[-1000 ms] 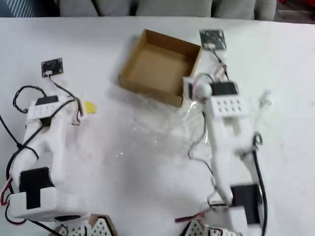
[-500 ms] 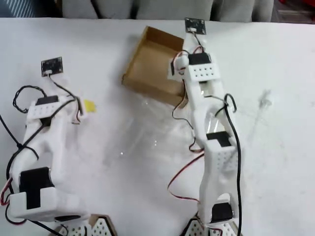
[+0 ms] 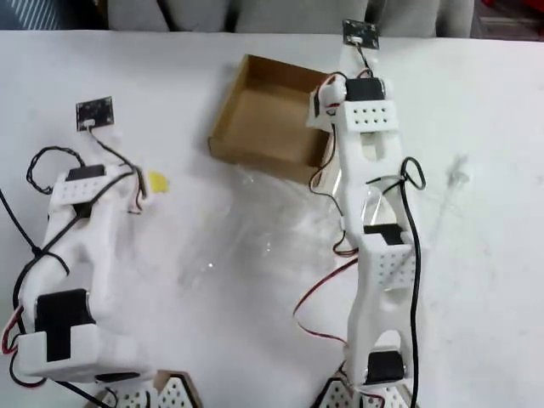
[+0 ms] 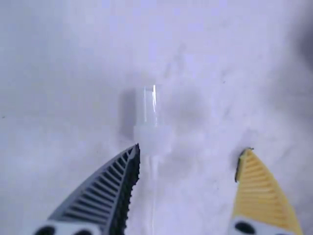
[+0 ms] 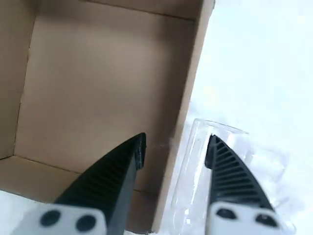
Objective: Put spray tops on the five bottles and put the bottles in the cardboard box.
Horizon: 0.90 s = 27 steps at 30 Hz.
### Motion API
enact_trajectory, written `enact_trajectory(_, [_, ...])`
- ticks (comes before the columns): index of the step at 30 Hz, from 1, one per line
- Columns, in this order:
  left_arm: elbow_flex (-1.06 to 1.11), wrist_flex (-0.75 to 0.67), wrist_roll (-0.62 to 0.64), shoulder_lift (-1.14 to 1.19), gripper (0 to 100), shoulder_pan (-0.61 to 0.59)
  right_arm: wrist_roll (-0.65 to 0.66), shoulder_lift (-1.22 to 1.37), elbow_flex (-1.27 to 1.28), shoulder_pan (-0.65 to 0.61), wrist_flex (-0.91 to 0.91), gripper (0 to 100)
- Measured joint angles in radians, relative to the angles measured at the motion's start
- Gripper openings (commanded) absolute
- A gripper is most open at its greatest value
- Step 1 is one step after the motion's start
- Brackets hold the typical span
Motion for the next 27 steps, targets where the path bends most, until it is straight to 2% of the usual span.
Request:
enact_trajectory(6, [0.000, 0.000, 0.000, 0.000, 31, 0.000, 0.008, 0.098, 0.000, -0.018, -0.104, 17.1])
enact_trajectory(12, [0.000, 0.000, 0.000, 0.000, 31, 0.000, 0.161, 0.140, 0.000, -0.041, -0.140, 1.4])
enact_trajectory(16, [0.000, 0.000, 0.000, 0.000, 31, 0.000, 0.273, 0.150, 0.000, -0.044, -0.141, 1.8])
enact_trajectory(22, [0.000, 0.000, -0.008, 0.000, 31, 0.000, 0.549, 0.152, -0.002, -0.052, -0.098, 1.6])
enact_trajectory(27, [0.000, 0.000, -0.054, 0.000, 31, 0.000, 0.595, 0.149, -0.003, -0.052, -0.044, 1.6])
